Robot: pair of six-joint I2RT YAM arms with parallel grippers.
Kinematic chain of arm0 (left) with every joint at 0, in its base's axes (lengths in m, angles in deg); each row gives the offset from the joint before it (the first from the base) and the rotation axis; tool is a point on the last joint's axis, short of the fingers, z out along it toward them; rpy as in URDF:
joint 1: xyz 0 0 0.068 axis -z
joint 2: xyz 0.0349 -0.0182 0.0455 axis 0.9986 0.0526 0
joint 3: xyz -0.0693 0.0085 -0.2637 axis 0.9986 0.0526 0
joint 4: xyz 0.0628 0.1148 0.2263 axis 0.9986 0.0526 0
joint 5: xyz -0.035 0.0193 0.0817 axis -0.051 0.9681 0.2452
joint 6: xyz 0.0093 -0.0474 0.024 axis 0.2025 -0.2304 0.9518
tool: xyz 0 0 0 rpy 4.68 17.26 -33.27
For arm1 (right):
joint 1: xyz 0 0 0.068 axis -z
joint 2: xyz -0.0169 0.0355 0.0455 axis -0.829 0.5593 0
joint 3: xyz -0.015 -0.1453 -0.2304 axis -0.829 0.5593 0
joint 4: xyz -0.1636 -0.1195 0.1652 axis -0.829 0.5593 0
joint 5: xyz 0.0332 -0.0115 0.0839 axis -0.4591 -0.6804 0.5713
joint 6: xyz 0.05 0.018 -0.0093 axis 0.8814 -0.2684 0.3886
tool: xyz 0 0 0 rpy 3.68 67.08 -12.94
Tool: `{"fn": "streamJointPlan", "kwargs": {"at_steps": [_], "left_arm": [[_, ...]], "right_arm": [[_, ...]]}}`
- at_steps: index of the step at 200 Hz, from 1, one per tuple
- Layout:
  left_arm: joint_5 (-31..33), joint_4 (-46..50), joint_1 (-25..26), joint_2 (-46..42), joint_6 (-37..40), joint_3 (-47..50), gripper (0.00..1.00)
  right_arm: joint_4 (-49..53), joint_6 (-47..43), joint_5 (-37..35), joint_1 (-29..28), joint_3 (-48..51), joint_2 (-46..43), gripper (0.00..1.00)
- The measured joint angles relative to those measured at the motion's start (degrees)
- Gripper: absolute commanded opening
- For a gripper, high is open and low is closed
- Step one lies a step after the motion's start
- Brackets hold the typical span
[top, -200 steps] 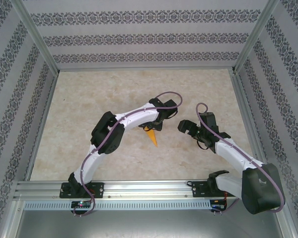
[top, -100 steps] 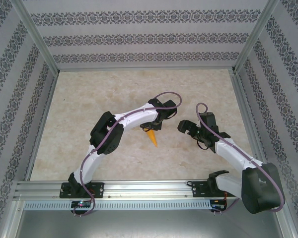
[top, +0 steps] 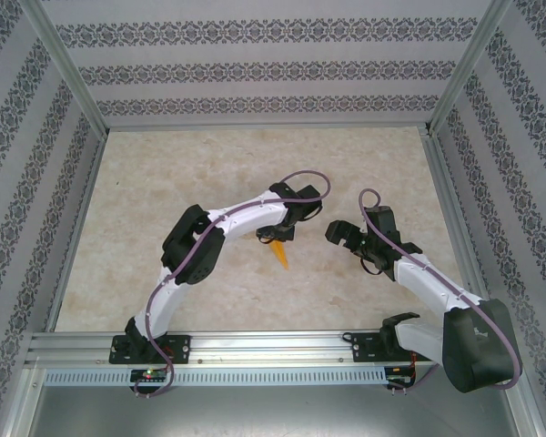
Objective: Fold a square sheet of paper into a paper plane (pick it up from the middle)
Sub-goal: Turn over a paper plane at the center of the table.
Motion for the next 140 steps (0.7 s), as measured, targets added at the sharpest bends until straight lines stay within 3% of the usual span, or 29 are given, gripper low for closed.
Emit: {"fn": "streamJointPlan", "kwargs": {"at_steps": [51, 105, 140], "left_arm": [[-1.4, -2.3, 0.0, -4.9, -1.3, 5.9, 0.35], [-0.3, -5.3, -0.1, -6.0, -3.2, 7.7, 0.08], [0.7, -6.7, -0.1, -7.2, -3.5, 8.5, 0.01]], "right_arm": [[-0.1, 0.0, 0.1, 0.0, 0.0, 0.6, 0.98], [-0.5, 0.0, 0.4, 0.0, 0.0, 0.7, 0.98], [-0.5, 0.0, 0.7, 0.0, 0.0, 0.7, 0.98]]}}
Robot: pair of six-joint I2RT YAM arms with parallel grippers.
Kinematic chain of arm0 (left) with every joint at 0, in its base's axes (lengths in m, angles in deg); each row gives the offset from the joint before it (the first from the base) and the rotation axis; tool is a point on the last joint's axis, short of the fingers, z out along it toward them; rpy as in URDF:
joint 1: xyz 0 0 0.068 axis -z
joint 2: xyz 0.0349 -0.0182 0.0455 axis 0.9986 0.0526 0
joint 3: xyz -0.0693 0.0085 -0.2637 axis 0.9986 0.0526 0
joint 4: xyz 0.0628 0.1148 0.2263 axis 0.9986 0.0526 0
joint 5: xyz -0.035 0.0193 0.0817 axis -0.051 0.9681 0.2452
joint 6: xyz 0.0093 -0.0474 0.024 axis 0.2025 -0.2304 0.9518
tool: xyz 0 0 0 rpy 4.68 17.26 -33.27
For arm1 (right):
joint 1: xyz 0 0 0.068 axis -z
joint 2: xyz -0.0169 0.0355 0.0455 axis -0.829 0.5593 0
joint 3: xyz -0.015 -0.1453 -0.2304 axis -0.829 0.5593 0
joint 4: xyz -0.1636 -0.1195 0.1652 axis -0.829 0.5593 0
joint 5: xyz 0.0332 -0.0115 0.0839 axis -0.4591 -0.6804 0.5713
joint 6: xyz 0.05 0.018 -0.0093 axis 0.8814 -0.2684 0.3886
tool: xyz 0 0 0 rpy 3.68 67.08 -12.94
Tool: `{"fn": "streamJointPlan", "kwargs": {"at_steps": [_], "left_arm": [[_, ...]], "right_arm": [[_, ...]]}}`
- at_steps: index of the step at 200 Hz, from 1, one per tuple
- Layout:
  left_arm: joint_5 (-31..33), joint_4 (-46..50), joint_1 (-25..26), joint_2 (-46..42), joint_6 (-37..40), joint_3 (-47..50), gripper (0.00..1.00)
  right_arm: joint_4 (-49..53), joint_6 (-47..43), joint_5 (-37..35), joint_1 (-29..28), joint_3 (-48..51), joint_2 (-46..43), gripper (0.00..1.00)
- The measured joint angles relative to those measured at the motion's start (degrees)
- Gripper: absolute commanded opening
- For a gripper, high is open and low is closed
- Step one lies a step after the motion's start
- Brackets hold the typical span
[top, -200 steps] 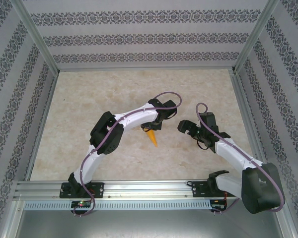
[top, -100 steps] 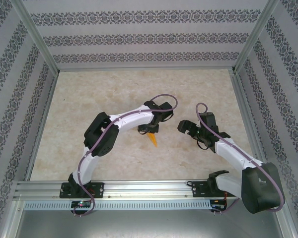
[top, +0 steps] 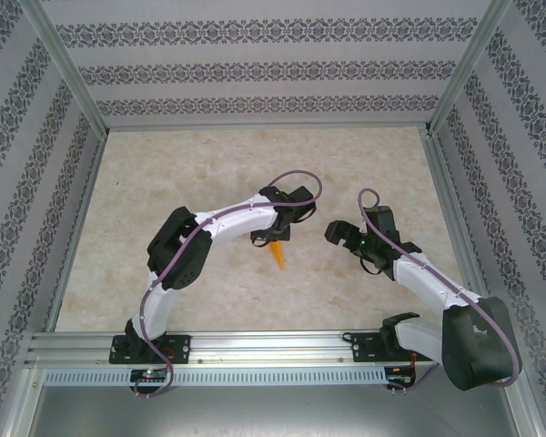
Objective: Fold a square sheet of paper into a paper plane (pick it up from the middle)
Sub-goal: Turn over a paper plane at the center of the table.
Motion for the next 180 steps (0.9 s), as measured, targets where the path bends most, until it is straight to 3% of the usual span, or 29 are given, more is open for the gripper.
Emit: {"fn": "streamJointPlan", "kwargs": {"at_steps": [49, 92, 111, 142, 180], "left_arm": [[-2.1, -8.6, 0.0, -11.5, 2.2, 6.1, 0.02], [-11.8, -27.1, -1.5, -19.1, 4.3, 17.4, 0.00], [-16.9, -35.2, -3.7, -19.4, 4.2, 23.6, 0.00], [-24.2, -46.6, -7.0, -19.0, 2.5, 32.3, 0.00], [-27.4, -56.4, -8.4, -18.8, -1.4, 38.6, 0.00]], "right_arm": [[-0.4, 0.0, 2.8, 0.0, 0.9, -3.8, 0.97], [-1.0, 0.2, 4.0, -2.3, 0.9, -11.5, 0.91], [-1.0, 1.3, 3.2, -5.2, 0.9, -13.5, 0.85], [-1.6, 4.1, 0.8, -10.6, 0.7, -14.0, 0.66], [-2.6, 7.2, -2.6, -17.7, -2.0, -5.9, 0.46]]}}
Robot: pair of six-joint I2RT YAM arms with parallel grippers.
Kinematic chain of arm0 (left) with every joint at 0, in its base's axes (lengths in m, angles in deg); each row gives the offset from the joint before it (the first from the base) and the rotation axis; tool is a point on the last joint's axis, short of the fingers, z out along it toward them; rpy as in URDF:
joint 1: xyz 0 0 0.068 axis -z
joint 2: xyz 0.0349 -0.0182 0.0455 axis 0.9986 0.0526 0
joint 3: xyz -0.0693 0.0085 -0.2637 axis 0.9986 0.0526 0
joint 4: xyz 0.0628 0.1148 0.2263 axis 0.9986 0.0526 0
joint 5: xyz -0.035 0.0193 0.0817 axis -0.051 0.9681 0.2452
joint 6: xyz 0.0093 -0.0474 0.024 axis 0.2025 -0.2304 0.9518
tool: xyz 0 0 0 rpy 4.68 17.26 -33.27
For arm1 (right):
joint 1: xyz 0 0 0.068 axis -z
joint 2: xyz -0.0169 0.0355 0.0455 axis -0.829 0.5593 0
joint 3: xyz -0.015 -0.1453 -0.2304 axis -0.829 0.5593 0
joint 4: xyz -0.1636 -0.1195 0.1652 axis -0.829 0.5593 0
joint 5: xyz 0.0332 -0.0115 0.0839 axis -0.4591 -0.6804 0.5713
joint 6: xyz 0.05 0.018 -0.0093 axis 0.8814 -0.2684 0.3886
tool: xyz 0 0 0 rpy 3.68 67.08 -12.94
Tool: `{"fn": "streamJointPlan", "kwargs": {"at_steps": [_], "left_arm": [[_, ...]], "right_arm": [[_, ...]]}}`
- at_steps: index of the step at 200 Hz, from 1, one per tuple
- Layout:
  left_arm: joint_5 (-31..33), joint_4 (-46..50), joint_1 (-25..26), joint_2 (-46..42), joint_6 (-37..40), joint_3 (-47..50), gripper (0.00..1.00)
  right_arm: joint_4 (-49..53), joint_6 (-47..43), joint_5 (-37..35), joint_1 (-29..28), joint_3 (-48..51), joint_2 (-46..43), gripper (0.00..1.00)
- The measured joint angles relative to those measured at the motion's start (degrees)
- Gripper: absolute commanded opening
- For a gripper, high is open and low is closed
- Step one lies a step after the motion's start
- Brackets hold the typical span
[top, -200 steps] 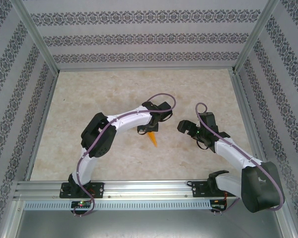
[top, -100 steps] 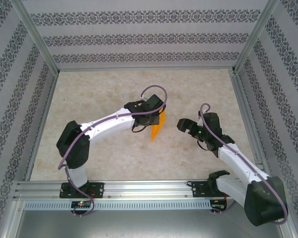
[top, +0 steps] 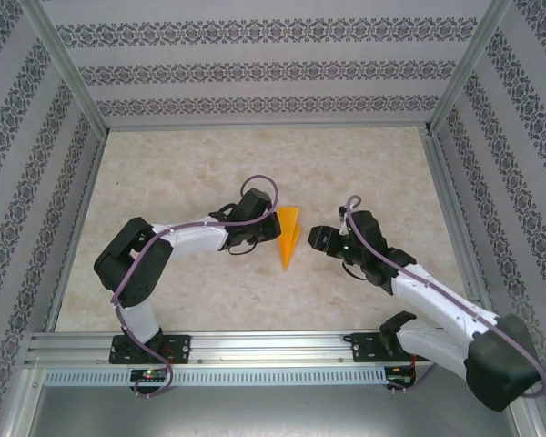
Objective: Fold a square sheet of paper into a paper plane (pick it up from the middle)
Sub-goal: Turn over a paper plane at the center of the table, then move a paper plane to the center of the table.
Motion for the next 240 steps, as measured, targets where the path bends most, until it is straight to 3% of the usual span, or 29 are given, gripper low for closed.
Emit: {"fn": "streamJointPlan", "kwargs": {"at_steps": [22, 93, 142, 240], "left_arm": [[-0.4, -3.6, -0.2, 0.0, -1.9, 2.8, 0.00], [-0.7, -7.3, -1.9, -1.0, -3.8, 7.7, 0.00], [-1.4, -8.1, -1.9, -1.3, -3.8, 7.7, 0.00], [-1.6, -8.1, -1.9, -1.3, -3.8, 7.8, 0.00]], "right_arm": [[-0.3, 0.9, -0.9, -3.1, -4.4, 7.9, 0.40], [-0.2, 0.9, -3.6, -7.5, -18.7, 26.3, 0.39], [0.9, 0.3, -3.7, -7.7, -21.2, 30.2, 0.32], [5.6, 0.1, -5.0, -7.9, -24.3, 37.0, 0.38]]}}
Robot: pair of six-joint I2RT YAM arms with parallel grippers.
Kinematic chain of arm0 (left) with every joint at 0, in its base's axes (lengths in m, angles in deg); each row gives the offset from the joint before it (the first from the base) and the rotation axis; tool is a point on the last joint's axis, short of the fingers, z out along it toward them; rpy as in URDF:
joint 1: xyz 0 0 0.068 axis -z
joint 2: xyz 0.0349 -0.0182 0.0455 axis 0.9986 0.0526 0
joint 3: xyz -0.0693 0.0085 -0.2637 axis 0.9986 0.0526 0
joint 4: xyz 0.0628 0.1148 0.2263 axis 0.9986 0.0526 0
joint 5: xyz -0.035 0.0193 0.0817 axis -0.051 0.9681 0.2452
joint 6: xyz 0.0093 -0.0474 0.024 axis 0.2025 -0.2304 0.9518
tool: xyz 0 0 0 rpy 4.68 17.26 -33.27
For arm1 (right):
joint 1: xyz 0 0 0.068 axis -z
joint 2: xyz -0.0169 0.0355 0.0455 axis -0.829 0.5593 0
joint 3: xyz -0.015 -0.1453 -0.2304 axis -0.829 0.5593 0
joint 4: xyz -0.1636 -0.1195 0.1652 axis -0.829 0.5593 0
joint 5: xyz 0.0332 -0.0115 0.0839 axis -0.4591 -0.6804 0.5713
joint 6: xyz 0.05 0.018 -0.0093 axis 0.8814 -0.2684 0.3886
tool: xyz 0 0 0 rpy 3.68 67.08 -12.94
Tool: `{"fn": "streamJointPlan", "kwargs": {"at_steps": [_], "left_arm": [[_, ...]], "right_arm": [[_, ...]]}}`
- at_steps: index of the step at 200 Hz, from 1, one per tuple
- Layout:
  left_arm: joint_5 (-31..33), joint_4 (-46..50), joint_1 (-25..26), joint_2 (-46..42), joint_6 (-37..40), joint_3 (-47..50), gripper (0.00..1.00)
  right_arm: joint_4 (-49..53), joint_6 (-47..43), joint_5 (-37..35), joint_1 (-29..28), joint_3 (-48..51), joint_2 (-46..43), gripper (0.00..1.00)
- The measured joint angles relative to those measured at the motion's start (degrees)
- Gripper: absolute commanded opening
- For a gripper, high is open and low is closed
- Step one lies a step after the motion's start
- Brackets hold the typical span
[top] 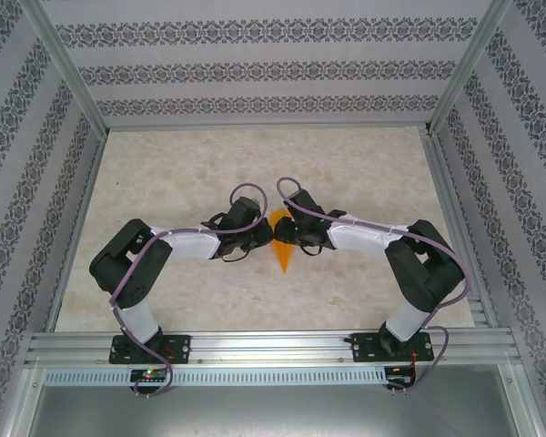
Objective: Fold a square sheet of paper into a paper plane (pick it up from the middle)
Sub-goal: Move a paper plane to the center of the table.
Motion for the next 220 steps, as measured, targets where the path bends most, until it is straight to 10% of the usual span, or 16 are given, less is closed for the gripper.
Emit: {"fn": "streamJointPlan", "kwargs": {"at_steps": [220], "left_arm": [[0.9, 2.0, -1.0, -0.1, 0.0, 1.3, 0.20]], "right_arm": [[10.4, -2.6, -9.6, -3.8, -8.7, 6.9, 0.40]]}}
